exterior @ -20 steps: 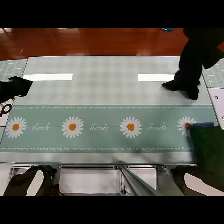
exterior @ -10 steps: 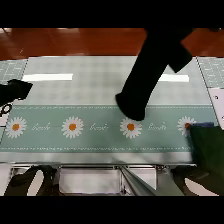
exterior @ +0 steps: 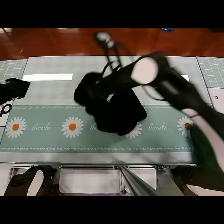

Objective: Fold the shirts.

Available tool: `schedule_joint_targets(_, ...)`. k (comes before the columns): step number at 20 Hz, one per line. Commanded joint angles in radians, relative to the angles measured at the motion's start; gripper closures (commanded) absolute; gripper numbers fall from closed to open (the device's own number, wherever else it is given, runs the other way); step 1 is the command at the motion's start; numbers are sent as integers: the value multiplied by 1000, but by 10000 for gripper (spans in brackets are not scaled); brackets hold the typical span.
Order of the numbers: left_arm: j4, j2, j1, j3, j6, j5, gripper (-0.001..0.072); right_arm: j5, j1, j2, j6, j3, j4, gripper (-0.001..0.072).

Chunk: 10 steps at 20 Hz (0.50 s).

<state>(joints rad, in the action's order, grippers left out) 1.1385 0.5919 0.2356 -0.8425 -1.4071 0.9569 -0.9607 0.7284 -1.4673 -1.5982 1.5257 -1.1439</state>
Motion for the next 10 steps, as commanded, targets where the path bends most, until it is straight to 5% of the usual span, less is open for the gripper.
schedule_joint_targets(1, 5, -1, 0, 45, 0, -2, 201, 160, 55, -179, 12, -40, 221, 668)
schedule_joint_targets(2, -5, -1, -1, 67, -1, -3, 201, 187, 49, -209, 32, -40, 285, 439)
schedule_joint_targets(3, -42, -1, -4, 96, -3, 0, 201, 204, 37, -223, 63, -39, 328, 302)
schedule_joint_targets(8, -77, 52, -5, 126, -12, 167, 201, -17, -261, -100, 103, 19, 348, 305)
schedule_joint_targets(10, -77, 82, 17, 127, -31, 333, 200, -159, -452, 23, 106, 13, 253, 305)
